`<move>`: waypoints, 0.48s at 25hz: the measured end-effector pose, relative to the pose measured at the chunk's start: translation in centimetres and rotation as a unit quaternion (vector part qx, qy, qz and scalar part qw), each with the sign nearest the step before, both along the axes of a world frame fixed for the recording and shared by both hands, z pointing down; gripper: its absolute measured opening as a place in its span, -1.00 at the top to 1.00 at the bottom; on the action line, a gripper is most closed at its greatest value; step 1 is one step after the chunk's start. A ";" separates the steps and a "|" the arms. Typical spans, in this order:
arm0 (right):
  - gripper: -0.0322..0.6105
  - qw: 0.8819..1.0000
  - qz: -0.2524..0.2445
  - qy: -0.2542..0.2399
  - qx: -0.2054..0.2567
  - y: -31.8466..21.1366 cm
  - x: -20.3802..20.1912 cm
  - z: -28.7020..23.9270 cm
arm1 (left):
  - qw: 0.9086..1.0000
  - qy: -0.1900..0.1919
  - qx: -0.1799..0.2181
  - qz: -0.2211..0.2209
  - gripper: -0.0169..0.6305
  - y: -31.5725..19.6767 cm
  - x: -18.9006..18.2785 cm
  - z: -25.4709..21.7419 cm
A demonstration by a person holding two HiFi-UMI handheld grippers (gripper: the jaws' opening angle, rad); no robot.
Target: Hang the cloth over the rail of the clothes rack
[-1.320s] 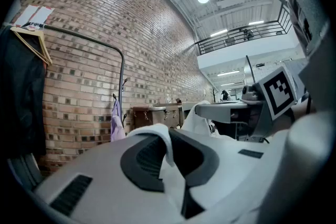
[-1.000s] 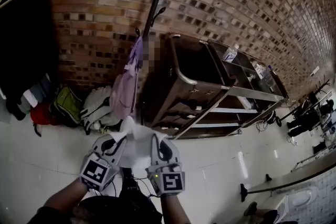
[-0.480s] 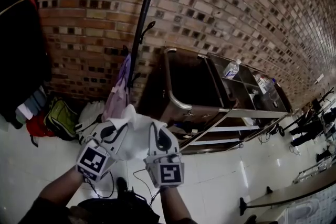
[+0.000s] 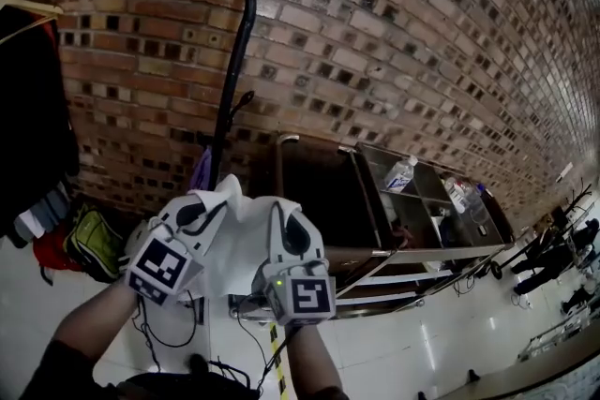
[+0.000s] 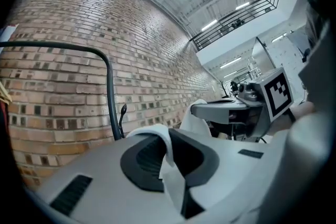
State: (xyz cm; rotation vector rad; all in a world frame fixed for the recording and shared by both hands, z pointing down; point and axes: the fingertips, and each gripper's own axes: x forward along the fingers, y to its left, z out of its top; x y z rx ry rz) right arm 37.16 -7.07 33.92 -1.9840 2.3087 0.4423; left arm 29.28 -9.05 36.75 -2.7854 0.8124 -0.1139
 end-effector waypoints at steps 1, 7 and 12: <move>0.84 1.000 -0.001 -0.002 0.012 -0.7 0.8 -0.8 | 1.000 0.001 0.006 -0.002 0.88 -0.8 0.5 -0.8; 0.84 0.999 -0.009 -0.015 0.042 -4.0 3.1 -5.3 | 0.999 0.001 0.034 -0.006 0.88 -4.1 3.5 -5.1; 0.84 0.997 -0.008 -0.004 0.073 -7.7 4.7 -9.3 | 0.999 0.011 0.051 -0.007 0.88 -8.4 5.9 -9.3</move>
